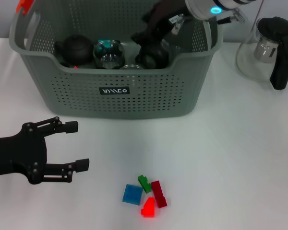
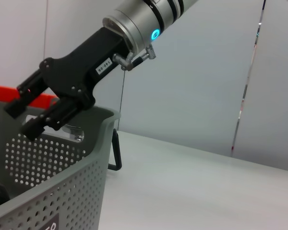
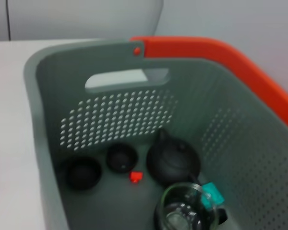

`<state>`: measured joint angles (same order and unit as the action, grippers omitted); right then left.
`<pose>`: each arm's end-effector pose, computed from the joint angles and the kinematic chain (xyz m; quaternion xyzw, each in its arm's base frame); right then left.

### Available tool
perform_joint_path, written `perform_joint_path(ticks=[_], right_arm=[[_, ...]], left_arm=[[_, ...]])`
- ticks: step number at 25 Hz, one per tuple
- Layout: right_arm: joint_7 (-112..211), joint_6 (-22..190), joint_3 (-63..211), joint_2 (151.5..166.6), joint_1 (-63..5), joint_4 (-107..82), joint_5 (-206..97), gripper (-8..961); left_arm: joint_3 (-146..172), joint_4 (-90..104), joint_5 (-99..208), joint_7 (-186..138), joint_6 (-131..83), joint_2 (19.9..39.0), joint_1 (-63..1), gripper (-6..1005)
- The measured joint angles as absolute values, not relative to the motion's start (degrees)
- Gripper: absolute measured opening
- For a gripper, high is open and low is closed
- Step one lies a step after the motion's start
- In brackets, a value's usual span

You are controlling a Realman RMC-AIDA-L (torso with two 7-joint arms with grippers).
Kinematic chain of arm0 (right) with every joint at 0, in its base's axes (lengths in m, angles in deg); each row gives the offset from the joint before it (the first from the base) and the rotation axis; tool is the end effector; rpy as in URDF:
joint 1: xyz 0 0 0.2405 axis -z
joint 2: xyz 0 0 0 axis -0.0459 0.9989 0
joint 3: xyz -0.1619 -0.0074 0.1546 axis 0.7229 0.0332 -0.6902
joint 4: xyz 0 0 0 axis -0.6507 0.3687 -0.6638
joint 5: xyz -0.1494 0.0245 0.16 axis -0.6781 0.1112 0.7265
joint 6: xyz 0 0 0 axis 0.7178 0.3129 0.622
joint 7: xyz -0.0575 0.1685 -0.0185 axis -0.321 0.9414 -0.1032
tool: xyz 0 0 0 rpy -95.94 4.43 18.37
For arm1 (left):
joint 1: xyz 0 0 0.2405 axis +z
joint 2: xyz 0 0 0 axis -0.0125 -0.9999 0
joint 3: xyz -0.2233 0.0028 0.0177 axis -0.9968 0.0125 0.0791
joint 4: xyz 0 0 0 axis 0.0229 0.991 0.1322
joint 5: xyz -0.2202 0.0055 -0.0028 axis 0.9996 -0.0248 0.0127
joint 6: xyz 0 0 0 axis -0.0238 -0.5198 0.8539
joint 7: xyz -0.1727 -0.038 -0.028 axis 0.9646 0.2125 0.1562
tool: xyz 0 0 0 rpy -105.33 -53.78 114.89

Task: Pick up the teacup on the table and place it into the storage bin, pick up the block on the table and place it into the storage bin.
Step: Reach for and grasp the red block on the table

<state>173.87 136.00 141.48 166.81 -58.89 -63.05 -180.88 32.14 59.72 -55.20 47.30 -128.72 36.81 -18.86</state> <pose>0.0198 0.4542 -0.0559 -0.9671 0.0664 -0.0267 0.2441 -0.2553 0.2590 0.0430 -0.9425 -0.1507 -0.2658 0.1353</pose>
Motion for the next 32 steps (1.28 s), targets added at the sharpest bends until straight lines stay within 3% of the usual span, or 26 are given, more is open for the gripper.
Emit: perform_joint_path(ticks=[4, 14, 21, 26, 32], right_arm=[[173.26, 137.47, 141.61, 166.81, -55.99, -68.00, -177.81, 641], [163.63, 153.91, 140.07, 166.49, -36.09, -91.46, -156.06, 827], [151.87, 158.79, 135.96, 166.53, -24.35, -92.28, -144.48, 940], [149.71, 162.24, 135.30, 166.45, -20.65, -91.84, -145.66, 940], [154.29, 175.75, 133.39, 166.26, -24.17, -92.87, -156.17, 935]], left_arm=[[32.15, 59.72, -55.22, 47.52, -128.82, 36.89, -18.81, 932], [32.02, 59.71, -55.22, 47.39, -128.83, 37.06, -18.38, 931], [31.88, 59.71, -55.14, 47.45, -128.83, 36.98, -18.57, 932], [31.88, 59.71, -55.15, 47.71, -128.83, 36.71, -19.08, 930], [31.87, 59.74, -55.08, 47.98, -128.61, 36.55, -19.86, 931]])
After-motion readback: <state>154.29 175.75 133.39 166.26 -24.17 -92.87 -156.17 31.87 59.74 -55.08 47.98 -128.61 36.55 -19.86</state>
